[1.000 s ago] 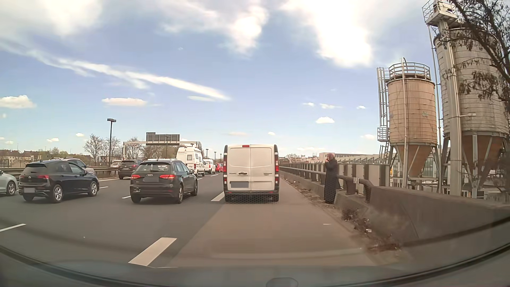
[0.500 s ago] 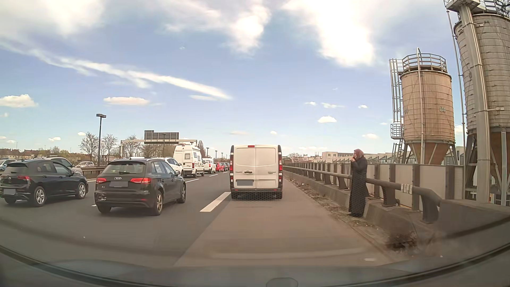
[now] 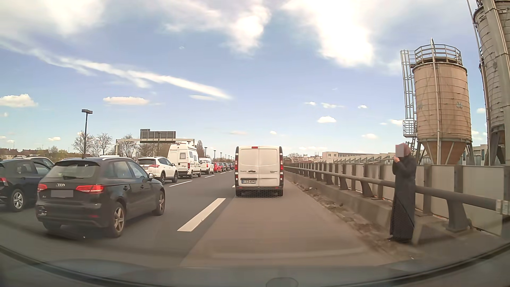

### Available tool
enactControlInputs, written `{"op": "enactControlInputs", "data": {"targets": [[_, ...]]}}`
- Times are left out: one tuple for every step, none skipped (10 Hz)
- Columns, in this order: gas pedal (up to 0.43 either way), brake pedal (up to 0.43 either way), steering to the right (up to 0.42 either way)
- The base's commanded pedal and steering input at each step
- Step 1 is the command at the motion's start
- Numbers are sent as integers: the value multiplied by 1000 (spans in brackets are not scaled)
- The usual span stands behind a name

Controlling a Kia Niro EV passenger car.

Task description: Follow the waypoints while adhering to traffic rules and regulations

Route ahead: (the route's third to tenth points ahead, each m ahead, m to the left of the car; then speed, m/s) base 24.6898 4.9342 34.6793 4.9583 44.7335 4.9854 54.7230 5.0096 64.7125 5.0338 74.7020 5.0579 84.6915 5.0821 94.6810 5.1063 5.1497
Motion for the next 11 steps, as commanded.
{"op": "enactControlInputs", "data": {"targets": [[47,0,15],[67,0,19],[79,0,21],[87,0,22],[87,0,23],[98,0,23],[110,0,23],[118,0,23],[118,0,23],[118,0,22],[157,0,21]]}}
